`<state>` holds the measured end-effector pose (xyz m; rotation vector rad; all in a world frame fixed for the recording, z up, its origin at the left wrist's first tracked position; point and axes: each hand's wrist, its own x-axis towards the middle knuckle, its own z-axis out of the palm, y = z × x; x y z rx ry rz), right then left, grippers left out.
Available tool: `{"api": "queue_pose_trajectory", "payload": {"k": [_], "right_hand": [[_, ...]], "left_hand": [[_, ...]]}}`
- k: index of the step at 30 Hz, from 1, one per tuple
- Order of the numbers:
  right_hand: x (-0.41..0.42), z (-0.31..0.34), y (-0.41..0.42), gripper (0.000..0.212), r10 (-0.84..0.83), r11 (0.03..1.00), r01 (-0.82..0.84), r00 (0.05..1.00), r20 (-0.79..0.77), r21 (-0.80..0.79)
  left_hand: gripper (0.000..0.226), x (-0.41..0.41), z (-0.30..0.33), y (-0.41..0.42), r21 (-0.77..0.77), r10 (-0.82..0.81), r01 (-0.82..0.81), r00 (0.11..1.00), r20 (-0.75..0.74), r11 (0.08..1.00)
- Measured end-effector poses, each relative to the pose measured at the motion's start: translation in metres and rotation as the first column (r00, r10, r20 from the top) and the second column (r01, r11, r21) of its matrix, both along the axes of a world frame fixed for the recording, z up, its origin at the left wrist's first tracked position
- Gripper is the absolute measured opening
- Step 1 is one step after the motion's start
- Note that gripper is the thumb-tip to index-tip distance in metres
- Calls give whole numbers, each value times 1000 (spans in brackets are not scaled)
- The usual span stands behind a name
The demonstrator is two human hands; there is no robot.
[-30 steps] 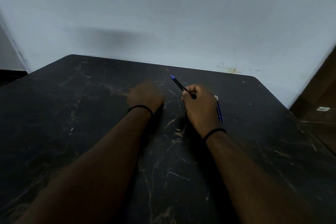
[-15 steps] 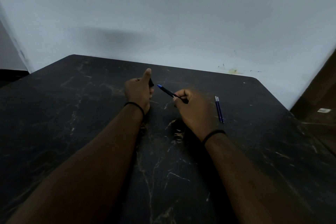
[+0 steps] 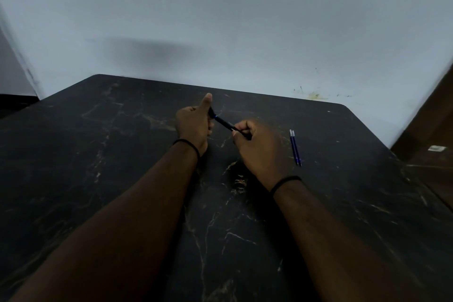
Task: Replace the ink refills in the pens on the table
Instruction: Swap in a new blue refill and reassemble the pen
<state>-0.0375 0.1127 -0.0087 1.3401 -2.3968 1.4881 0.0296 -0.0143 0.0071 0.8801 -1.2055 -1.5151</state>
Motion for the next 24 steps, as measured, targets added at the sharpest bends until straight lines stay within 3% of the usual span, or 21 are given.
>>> {"api": "queue_pose_trajectory", "payload": {"k": [5, 13, 24], "right_hand": [[0, -1, 1, 8, -25, 999, 25, 1000, 18, -35], [-2, 2, 2, 7, 7, 997, 2, 995, 102, -82], [2, 6, 3, 10, -9, 995, 20, 994, 109, -99]], "left_hand": [[34, -2, 1, 3, -24, -88, 91, 992, 91, 996], [33, -3, 0, 8, -196, -206, 263, 941, 269, 945], [33, -6, -1, 9, -244, -209, 287, 930, 302, 926]]}}
